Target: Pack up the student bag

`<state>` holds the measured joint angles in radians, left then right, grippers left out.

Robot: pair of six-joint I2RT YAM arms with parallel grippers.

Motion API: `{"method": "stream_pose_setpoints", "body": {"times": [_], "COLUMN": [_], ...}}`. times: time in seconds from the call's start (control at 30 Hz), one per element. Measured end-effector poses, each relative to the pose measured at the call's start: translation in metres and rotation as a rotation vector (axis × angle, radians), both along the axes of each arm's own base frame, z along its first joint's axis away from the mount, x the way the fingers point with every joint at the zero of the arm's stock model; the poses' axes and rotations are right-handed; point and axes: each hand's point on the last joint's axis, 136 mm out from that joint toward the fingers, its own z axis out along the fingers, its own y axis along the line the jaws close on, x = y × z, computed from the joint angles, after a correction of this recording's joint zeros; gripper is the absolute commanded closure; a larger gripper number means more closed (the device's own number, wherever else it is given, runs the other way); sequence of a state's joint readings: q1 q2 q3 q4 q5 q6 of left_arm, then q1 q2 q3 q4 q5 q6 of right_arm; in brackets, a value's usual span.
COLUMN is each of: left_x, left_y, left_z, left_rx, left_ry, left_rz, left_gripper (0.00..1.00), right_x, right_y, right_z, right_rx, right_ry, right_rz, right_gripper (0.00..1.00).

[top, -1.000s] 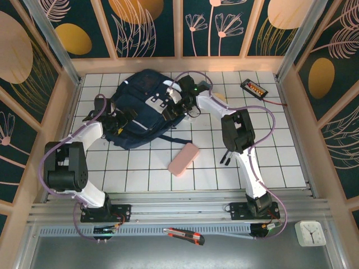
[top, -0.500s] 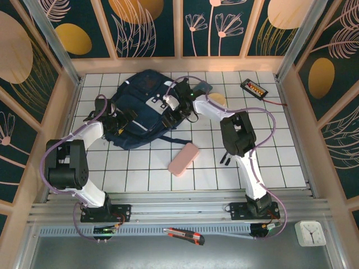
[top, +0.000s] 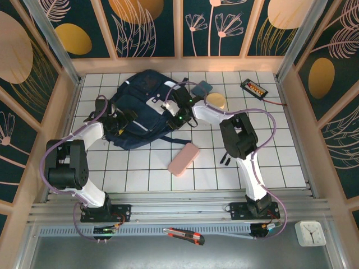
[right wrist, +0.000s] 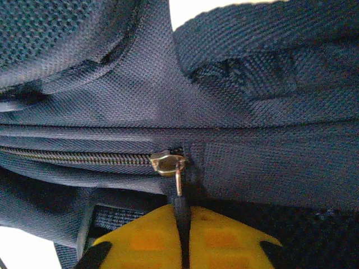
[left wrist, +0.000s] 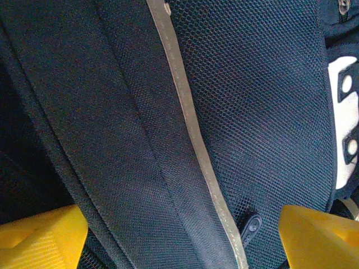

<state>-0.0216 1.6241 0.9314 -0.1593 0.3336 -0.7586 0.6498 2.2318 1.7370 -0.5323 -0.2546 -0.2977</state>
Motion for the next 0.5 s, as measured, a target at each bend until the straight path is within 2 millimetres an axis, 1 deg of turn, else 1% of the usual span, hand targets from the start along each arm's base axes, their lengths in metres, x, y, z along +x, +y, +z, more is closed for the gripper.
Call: {"method": "stream_pose_setpoints", "body": {"times": [0.03, 0.07, 0.23, 0.33, 0.5], "left_x": [0.0, 0.0, -0.001, -0.002, -0.007], "left_y": [0.0, 0.0, 0.0, 0.0, -0.001], "left_z": [-0.001, -0.001, -0.002, -0.003, 0.0], "left_rx": [0.0, 0.0, -0.001, -0.002, -0.013], "left_ry": [0.0, -0.001, -0.008, -0.013, -0.02], "left_rz": [0.0, 0.001, 0.001, 0.0, 0.001], "left_gripper": [0.12, 0.12, 0.12, 0.12, 0.12], "right_x": [-0.001, -0.001, -0.004, -0.009, -0.024], "right_y": [0.0, 0.0, -0.001, -0.002, -0.007], "right_z": [0.0, 0.001, 0.004, 0.009, 0.028], "right_rx": [0.002, 0.005, 0.026, 0.062, 0.219], "right_ry": [-0.003, -0.007, -0.021, -0.003, 0.091], "right_rz": [0.0, 0.001, 0.002, -0.002, -0.027], "right_gripper": [0.96, 1.0, 1.0, 1.0, 1.0]}}
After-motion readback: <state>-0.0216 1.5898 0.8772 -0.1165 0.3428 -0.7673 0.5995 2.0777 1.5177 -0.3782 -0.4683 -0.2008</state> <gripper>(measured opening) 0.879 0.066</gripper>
